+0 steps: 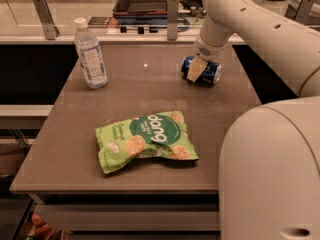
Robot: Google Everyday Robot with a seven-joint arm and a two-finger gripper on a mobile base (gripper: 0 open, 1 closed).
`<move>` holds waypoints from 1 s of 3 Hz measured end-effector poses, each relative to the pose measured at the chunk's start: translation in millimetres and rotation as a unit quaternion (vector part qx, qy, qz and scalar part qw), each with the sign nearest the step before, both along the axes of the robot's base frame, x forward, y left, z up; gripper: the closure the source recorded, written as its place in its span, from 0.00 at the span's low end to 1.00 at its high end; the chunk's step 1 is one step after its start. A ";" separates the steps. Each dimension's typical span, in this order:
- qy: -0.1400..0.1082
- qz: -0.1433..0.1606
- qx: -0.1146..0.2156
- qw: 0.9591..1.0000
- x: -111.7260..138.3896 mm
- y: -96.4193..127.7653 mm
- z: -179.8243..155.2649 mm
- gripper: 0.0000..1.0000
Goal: Knock pepsi can over
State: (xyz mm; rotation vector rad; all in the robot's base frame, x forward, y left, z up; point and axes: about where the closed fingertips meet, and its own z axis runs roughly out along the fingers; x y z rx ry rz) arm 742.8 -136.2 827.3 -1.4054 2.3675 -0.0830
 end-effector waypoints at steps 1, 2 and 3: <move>0.000 0.000 0.000 1.000 0.0 0.0 1.6 0.59; 0.002 0.001 0.000 1.000 0.1 0.7 0.0 0.36; 0.002 0.001 0.000 1.000 0.1 0.7 1.9 0.13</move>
Offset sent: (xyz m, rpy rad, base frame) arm 0.0000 0.0000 0.0016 0.0000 0.0001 0.0000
